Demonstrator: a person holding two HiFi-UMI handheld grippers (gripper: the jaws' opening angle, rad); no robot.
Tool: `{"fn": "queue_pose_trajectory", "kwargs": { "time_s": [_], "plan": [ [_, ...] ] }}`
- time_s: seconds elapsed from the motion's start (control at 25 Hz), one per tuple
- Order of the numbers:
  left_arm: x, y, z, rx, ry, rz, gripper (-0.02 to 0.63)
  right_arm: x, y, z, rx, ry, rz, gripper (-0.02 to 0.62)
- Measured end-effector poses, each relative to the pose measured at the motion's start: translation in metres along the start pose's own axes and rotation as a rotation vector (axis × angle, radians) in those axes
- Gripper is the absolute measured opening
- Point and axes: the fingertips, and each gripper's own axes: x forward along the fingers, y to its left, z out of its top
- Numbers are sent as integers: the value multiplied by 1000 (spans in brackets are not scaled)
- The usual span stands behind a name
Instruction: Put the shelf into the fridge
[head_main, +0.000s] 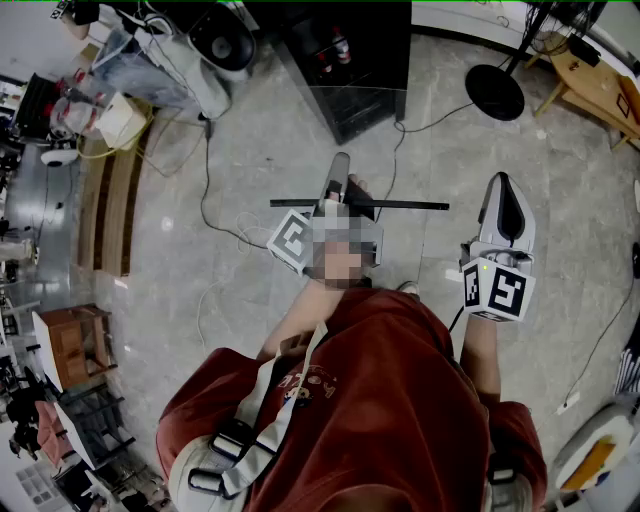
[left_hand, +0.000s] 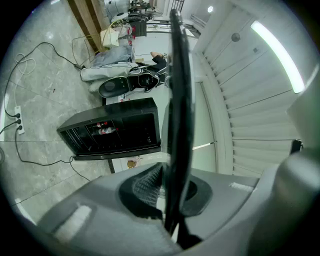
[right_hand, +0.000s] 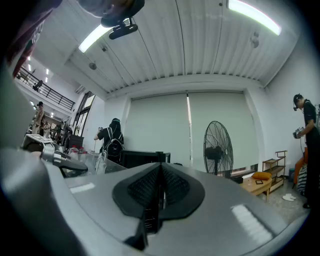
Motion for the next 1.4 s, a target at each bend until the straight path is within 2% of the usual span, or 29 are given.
{"fn": "queue_pose_trajectory", "kwargs": {
  "time_s": [0.16,0.32,0.44,0.6,0.84,1.0,1.4],
  "plan": [
    [-4,12,7,-4,-3,33,14,3,7,-4,-2,12,3,-2],
    [0,10,18,-7,-1,16,14,11,17,-5,-6,27,6,-2],
    [2,21,28,-9,5,38,14,20,27,-7,-16,30,1,-2],
    [9,23,43,-30,13,12,14,30,37,-11,18,17,-30,0],
    [19,41,79,-47,40,34,14,57,71,-9,19,16,-40,-2],
    [31,40,94,-48,65,-3,14,67,89,-8,8,14,-58,-2],
    [50,53,103,-58,112,5,14,74,97,-12,5,31,-111,-2]
  ]
}}
